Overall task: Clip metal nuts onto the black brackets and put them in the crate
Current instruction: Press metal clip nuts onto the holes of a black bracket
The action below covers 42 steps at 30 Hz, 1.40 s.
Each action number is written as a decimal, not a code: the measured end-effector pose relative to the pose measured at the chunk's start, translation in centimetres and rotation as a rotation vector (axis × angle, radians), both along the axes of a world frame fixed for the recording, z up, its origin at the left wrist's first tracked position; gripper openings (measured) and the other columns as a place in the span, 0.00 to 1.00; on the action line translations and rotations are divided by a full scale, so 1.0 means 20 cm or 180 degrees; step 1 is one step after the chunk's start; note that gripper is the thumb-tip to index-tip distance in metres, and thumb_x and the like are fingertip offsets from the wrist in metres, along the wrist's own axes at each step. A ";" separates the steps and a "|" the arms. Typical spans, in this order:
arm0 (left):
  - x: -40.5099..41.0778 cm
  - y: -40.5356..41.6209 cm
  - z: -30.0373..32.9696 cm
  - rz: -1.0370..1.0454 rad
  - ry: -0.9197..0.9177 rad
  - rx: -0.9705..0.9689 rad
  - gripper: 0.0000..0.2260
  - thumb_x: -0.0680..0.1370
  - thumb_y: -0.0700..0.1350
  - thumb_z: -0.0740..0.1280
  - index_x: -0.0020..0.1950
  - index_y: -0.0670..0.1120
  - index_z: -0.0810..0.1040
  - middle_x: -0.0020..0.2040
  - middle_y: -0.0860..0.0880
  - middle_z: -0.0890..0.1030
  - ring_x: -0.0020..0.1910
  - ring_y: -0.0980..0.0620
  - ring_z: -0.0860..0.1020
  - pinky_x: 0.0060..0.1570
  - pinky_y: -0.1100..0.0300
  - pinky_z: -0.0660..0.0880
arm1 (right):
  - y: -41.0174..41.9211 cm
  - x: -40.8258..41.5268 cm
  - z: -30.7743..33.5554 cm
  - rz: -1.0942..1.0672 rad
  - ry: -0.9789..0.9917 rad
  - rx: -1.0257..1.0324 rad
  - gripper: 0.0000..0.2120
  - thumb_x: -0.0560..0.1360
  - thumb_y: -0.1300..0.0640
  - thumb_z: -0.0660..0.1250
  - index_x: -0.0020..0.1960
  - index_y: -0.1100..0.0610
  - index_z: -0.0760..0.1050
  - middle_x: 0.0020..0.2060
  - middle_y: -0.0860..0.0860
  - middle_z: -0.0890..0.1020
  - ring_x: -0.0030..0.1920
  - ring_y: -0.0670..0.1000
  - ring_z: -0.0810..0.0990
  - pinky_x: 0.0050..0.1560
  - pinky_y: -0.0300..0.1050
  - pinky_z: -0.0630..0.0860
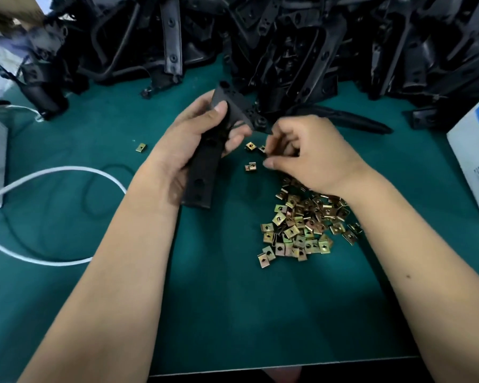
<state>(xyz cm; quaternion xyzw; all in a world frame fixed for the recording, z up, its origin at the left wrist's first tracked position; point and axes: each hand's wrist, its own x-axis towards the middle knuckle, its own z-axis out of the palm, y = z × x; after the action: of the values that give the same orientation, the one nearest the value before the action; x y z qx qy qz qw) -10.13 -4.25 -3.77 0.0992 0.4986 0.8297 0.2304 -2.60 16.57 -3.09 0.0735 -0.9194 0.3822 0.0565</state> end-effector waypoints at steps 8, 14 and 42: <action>0.06 0.02 0.02 -0.1095 0.0655 -0.0586 0.17 0.82 0.34 0.63 0.71 0.41 0.72 0.53 0.37 0.80 0.42 0.44 0.80 0.41 0.58 0.80 | -0.02 -0.01 -0.02 -0.0688 -0.0067 -0.2518 0.05 0.78 0.65 0.72 0.50 0.58 0.86 0.40 0.55 0.87 0.38 0.49 0.83 0.33 0.38 0.76; 0.07 0.02 0.02 -0.0937 0.0638 -0.0559 0.07 0.81 0.40 0.67 0.60 0.44 0.74 0.51 0.39 0.81 0.40 0.44 0.78 0.34 0.61 0.74 | -0.01 0.00 0.01 -0.0605 -0.0384 -0.2859 0.04 0.77 0.65 0.73 0.52 0.61 0.84 0.41 0.55 0.87 0.35 0.49 0.83 0.32 0.37 0.76; 0.09 0.04 0.03 -0.0856 0.0506 -0.0597 0.11 0.80 0.40 0.68 0.62 0.42 0.76 0.48 0.40 0.82 0.39 0.46 0.79 0.33 0.63 0.74 | -0.08 0.01 0.01 -0.0775 -0.0345 -0.2924 0.06 0.75 0.63 0.75 0.45 0.55 0.79 0.38 0.51 0.86 0.34 0.48 0.81 0.29 0.39 0.71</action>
<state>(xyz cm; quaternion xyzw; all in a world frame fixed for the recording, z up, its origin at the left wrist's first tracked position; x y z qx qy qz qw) -8.30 -3.46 -3.25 0.2084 0.5727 0.7308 0.3074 -2.33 15.05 -2.82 -0.0873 -0.6589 0.7429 0.0794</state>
